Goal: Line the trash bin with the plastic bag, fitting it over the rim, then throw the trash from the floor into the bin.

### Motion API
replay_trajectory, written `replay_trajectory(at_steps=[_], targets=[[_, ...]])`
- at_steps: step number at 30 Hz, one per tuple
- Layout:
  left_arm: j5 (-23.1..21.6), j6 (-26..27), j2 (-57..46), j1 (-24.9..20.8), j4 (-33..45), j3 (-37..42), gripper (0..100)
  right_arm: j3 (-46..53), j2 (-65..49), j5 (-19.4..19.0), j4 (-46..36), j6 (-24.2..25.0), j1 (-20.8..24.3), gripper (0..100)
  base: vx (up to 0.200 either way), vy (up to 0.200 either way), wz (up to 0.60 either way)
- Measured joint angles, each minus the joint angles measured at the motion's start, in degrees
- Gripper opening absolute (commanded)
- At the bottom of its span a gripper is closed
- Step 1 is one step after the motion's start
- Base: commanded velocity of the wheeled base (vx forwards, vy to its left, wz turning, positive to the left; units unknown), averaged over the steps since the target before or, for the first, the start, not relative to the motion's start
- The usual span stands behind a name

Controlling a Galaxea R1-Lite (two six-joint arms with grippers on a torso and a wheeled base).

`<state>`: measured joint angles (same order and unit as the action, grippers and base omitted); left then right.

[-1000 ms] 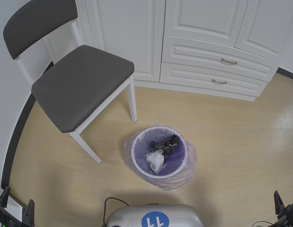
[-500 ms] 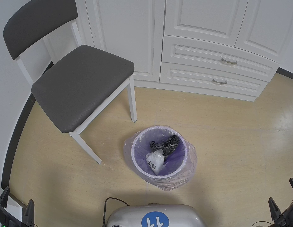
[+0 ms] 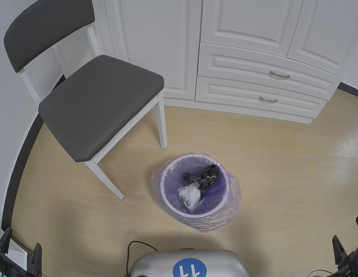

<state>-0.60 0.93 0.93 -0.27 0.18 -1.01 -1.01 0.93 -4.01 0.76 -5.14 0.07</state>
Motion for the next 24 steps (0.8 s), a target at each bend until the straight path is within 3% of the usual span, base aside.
replay_trajectory(at_steps=[7, 24], targets=[[0.0, 0.0, 0.0, 0.0, 0.0, 0.0, 100, -0.1, 0.0, -1.3, -4.8, 0.6, 0.0, 100, 0.0, 0.0, 0.0], [1.6, -1.7, 0.0, 0.0, -0.1, 0.0, 100, 0.0, 0.0, -1.2, -3.6, 1.8, 0.1, 100, 0.0, 0.0, 0.0]])
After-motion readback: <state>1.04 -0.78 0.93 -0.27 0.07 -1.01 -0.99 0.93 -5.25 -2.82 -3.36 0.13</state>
